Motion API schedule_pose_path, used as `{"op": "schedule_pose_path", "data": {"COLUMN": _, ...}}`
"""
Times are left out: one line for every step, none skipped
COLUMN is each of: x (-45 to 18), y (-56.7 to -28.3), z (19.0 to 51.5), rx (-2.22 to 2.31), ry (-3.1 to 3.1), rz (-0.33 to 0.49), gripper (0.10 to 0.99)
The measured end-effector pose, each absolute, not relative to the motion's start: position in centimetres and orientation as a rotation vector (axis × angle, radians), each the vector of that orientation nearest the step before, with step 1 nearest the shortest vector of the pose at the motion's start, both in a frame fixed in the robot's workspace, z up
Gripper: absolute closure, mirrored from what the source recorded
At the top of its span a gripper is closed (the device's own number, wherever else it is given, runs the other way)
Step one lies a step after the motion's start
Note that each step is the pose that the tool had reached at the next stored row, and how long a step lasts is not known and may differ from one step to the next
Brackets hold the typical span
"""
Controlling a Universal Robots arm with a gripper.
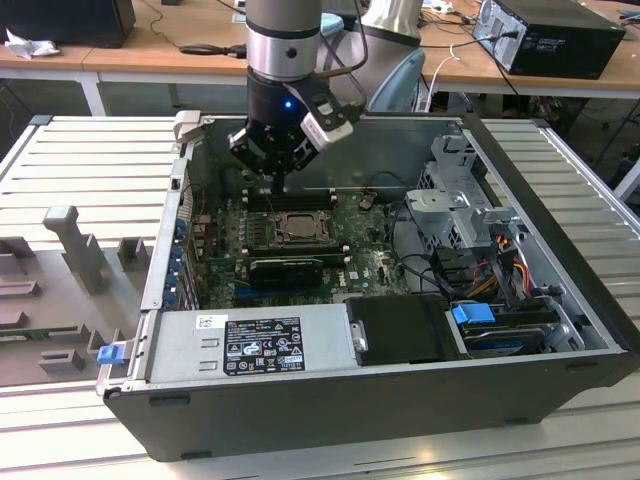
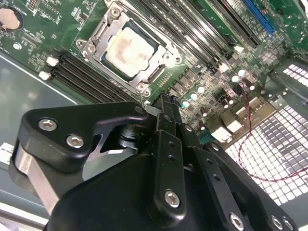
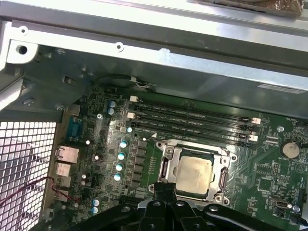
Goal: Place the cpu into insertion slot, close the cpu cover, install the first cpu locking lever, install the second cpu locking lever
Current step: 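Install the first cpu locking lever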
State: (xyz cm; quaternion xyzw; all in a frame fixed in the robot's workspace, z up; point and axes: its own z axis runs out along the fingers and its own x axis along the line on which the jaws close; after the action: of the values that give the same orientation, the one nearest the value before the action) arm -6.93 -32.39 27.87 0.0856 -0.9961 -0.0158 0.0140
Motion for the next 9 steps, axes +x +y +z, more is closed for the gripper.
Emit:
{"op": "schedule_pose_path", "data": {"x": -7.2, "y": -32.4, "z": 27.8, "rx": 0.267, "ry": -3.102, "rz": -0.049, "gripper": 0.980}}
{"op": "schedule_pose_path", "data": {"x": -7.4, "y": -32.4, "z": 27.8, "rx": 0.267, "ry": -3.102, "rz": -0.049, "gripper": 0.980}}
{"op": "schedule_pose_path", "data": {"x": -7.6, "y": -32.4, "z": 27.8, "rx": 0.267, "ry": -3.102, "rz": -0.049, "gripper": 0.980}}
{"op": "schedule_pose_path", "data": {"x": -7.8, "y": -32.4, "z": 27.8, "rx": 0.267, "ry": -3.102, "rz": -0.049, "gripper": 0.980}}
{"op": "schedule_pose_path", "data": {"x": -7.9, "y": -32.4, "z": 27.7, "rx": 0.266, "ry": -3.102, "rz": -0.049, "gripper": 0.980}}
{"op": "schedule_pose_path", "data": {"x": -8.2, "y": -32.4, "z": 27.6, "rx": 0.266, "ry": -3.102, "rz": -0.050, "gripper": 0.980}}
{"op": "schedule_pose_path", "data": {"x": -8.4, "y": -32.4, "z": 27.5, "rx": 0.267, "ry": -3.102, "rz": -0.050, "gripper": 0.980}}
{"op": "schedule_pose_path", "data": {"x": -8.5, "y": -32.4, "z": 27.5, "rx": 0.267, "ry": -3.102, "rz": -0.050, "gripper": 0.980}}
{"op": "schedule_pose_path", "data": {"x": -8.5, "y": -32.4, "z": 27.4, "rx": 0.267, "ry": -3.102, "rz": -0.050, "gripper": 0.980}}
